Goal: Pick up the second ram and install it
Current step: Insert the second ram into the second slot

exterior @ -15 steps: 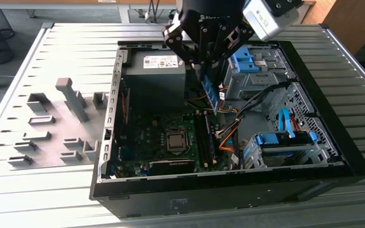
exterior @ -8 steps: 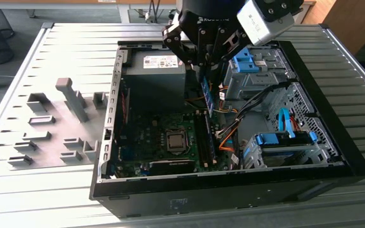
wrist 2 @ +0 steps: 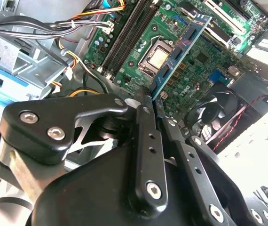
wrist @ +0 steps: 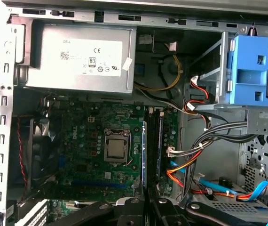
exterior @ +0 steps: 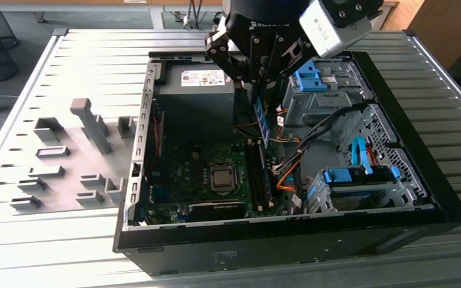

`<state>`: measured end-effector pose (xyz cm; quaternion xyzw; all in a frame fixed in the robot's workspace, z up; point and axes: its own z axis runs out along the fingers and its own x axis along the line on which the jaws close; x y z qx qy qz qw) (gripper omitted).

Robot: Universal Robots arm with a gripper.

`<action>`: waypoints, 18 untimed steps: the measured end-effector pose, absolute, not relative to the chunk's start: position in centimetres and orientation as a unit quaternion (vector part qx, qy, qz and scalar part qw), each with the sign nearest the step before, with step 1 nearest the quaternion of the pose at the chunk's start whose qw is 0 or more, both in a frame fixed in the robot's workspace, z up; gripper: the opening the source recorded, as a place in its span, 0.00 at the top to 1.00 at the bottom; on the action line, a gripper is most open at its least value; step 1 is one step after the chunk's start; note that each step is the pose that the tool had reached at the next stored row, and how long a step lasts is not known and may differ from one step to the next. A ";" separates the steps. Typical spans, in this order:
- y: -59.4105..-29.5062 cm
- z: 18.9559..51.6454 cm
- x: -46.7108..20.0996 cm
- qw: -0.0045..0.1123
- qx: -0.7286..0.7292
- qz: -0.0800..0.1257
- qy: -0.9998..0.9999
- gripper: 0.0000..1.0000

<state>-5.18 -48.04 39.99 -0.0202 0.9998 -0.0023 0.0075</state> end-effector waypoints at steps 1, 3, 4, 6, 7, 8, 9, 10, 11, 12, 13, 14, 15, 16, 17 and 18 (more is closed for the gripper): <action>-48.0 40.0 -5.2 0.008 -0.020 -0.002 1.000 0.86; -48.0 40.0 -5.2 0.008 -0.020 -0.002 1.000 0.86; -48.0 40.0 -5.1 0.008 -0.020 -0.002 1.000 0.86; -48.0 40.0 -5.0 0.008 -0.020 -0.002 1.000 0.86; -48.0 40.0 -4.9 0.008 -0.020 -0.002 1.000 0.86; -48.0 40.0 -4.8 0.008 -0.020 -0.002 1.000 0.86; -48.0 39.9 -4.7 0.008 -0.020 -0.002 1.000 0.86; -48.0 39.9 -4.7 0.008 -0.020 -0.002 1.000 0.86; -48.0 39.9 -4.7 0.008 -0.020 -0.002 1.000 0.86; -48.0 39.9 -4.7 0.007 -0.020 -0.002 1.000 0.86; -48.0 39.9 -4.6 0.008 -0.019 -0.002 1.000 0.86; -48.0 39.9 -4.6 0.008 -0.018 -0.002 1.000 0.86; -48.0 39.9 -4.6 0.008 -0.015 -0.003 1.000 0.86; -48.0 39.9 -4.6 0.008 -0.009 -0.003 1.000 0.86; -48.0 39.9 -4.6 0.007 -0.002 -0.003 1.000 0.86; -48.0 39.9 -4.6 0.007 0.007 -0.003 1.000 0.86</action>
